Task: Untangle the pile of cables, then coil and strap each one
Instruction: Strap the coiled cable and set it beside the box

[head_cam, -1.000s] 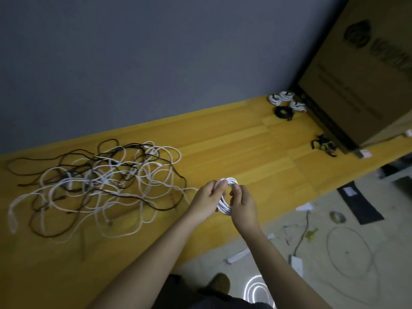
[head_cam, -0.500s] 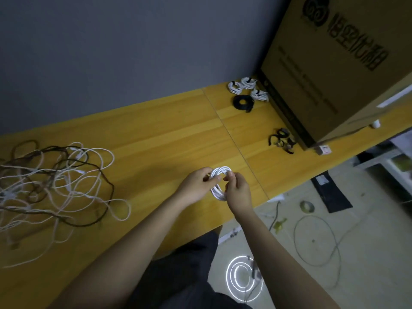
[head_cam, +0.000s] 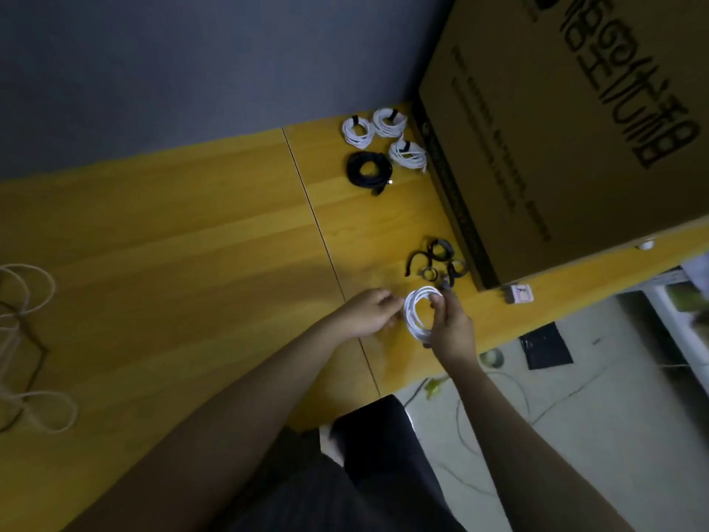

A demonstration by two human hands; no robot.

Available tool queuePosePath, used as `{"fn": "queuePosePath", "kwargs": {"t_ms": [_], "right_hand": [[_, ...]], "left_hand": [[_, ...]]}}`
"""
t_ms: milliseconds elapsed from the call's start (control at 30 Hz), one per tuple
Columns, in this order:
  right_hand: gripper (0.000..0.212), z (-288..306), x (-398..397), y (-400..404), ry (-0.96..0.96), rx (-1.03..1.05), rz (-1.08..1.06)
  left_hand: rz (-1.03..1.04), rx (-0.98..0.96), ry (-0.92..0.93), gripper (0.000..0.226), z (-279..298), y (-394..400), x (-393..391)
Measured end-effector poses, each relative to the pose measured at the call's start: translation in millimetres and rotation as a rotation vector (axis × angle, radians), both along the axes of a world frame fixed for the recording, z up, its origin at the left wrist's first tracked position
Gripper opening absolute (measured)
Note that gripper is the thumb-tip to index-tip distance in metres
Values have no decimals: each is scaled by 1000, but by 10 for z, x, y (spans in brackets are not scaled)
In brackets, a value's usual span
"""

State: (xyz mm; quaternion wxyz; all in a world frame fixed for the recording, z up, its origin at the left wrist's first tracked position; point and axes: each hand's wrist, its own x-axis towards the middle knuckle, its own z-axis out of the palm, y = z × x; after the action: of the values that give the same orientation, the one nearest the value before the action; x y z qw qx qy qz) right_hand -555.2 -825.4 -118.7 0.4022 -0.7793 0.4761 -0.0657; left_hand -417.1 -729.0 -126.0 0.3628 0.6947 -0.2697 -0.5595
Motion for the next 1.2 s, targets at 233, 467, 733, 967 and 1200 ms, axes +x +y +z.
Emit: {"fn": "queuePosePath", "kwargs": {"t_ms": [233,467,733,967,1200], "right_hand": [[29,-146,-289,-836,60,55,93],[28,-270,-277,-1290,89,57,374],[19,-362,-270,-1477,60,93,507],[15,-273,-156,-1370,-11,228,519],[27,-25,353,-1161,-141,278,430]], "left_hand": [[161,111,-372,24,-119,-554,-245],[-7,206,-641,37,-272,-1058,-522],[-53,330,-744,39,-470,-1229,-619],[163,314,-765,33,-422,-1033,-618],[471,102,-696,26,64,-567,-321]]}}
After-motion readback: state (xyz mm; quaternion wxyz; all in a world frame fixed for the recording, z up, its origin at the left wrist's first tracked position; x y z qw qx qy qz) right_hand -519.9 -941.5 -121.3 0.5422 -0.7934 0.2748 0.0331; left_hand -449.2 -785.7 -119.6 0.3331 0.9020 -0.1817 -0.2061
